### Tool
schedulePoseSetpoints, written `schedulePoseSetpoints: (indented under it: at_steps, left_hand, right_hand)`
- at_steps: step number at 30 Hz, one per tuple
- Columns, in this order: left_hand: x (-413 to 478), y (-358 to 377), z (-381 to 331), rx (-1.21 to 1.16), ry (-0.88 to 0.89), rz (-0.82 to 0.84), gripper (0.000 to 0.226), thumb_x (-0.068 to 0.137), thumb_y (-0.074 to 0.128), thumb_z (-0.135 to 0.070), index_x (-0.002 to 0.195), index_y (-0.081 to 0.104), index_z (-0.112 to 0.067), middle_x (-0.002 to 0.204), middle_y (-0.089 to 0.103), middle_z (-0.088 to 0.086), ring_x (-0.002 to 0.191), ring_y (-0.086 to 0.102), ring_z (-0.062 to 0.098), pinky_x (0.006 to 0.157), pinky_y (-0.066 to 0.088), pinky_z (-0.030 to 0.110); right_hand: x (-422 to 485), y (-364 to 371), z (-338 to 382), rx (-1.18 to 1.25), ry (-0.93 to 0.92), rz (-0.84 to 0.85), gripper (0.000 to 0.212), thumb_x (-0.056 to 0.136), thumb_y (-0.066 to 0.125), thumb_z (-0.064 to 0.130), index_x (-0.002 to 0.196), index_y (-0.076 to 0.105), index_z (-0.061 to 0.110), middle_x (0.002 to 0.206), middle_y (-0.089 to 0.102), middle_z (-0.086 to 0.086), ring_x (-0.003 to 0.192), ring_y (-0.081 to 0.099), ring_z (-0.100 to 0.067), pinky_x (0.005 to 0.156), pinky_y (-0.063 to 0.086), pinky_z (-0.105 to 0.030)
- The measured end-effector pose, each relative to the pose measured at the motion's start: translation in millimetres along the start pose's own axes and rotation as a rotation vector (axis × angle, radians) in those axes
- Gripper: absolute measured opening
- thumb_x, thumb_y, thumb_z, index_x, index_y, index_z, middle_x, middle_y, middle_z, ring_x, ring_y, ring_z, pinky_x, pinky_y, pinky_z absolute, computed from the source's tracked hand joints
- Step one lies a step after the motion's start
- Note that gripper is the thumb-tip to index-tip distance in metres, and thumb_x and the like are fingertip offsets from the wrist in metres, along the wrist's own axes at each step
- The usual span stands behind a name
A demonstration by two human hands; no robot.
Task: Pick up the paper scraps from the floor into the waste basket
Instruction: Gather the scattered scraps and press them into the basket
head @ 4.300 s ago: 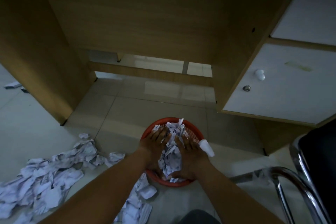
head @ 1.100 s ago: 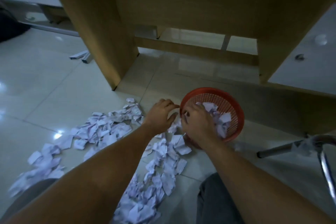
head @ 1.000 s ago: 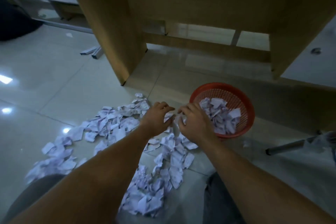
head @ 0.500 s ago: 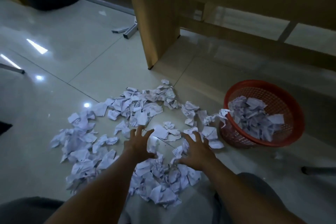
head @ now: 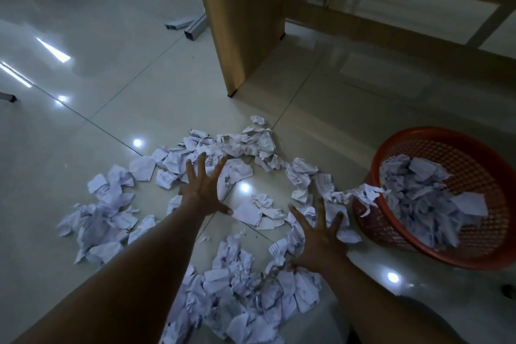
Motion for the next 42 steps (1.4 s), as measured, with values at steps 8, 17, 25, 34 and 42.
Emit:
schedulePoseSetpoints:
  at_steps: [8, 17, 25, 34, 42]
  left_hand:
    - [47.0, -9.9, 7.6, 0.049, -0.019, 0.008, 0.143, 0.044, 0.084, -0.066, 0.139, -0.023, -0.056, 0.151, -0.038, 0.002, 0.138, -0.025, 0.047, 0.093, 0.031, 0.077]
    - [69.3, 27.1, 7.3, 0.207, 0.118, 0.062, 0.124, 0.047, 0.072, -0.079, 0.145, 0.0, -0.055, 0.156, -0.001, 0.011, 0.13, 0.022, 0.047, 0.094, 0.045, 0.056]
    - [21.7, 57.5, 1.5, 0.0, 0.126, -0.147, 0.049, 0.083, 0.068, -0.033, 0.13, 0.052, -0.033, 0.133, 0.041, 0.016, 0.108, 0.044, 0.043, 0.086, 0.045, 0.047]
    - [-39.3, 85.5, -2.5, -0.241, 0.106, -0.099, 0.042, 0.071, 0.065, -0.001, 0.109, 0.067, -0.018, 0.108, 0.058, 0.02, 0.087, 0.058, 0.045, 0.076, 0.049, 0.042]
    - [-72.8, 19.5, 14.2, -0.373, 0.075, -0.298, 0.039, 0.072, 0.064, -0.001, 0.105, 0.069, -0.021, 0.096, 0.059, 0.014, 0.08, 0.062, 0.037, 0.074, 0.052, 0.037]
  right_hand:
    - [17.2, -6.6, 17.4, 0.092, 0.03, 0.078, 0.119, 0.062, 0.08, 0.06, 0.128, -0.017, 0.073, 0.146, -0.046, 0.003, 0.138, -0.02, -0.055, 0.094, 0.044, -0.065]
    - [20.6, 4.6, 18.7, -0.028, -0.032, 0.03, 0.079, 0.081, 0.066, 0.053, 0.141, 0.015, 0.058, 0.16, -0.007, 0.004, 0.14, 0.002, -0.048, 0.105, 0.034, -0.057]
    - [13.3, 8.2, 34.9, -0.026, -0.056, -0.05, 0.058, 0.089, 0.061, 0.022, 0.135, 0.037, 0.047, 0.154, 0.013, 0.002, 0.132, 0.019, -0.045, 0.097, 0.04, -0.045]
    - [-2.0, 23.4, 32.3, 0.026, -0.234, -0.042, 0.039, 0.086, 0.056, 0.003, 0.118, 0.059, 0.025, 0.133, 0.04, 0.0, 0.116, 0.039, -0.031, 0.095, 0.032, -0.032]
    - [-32.9, -33.7, 49.2, 0.205, -0.304, -0.141, 0.034, 0.078, 0.059, 0.008, 0.105, 0.059, 0.027, 0.118, 0.043, 0.002, 0.109, 0.049, -0.024, 0.085, 0.031, -0.03]
Point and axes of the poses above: each hand's wrist, its own x-axis towards the middle knuckle, its own y-axis out of the palm, z = x × y, the point moved 3 cm from there along x, towards the middle knuckle
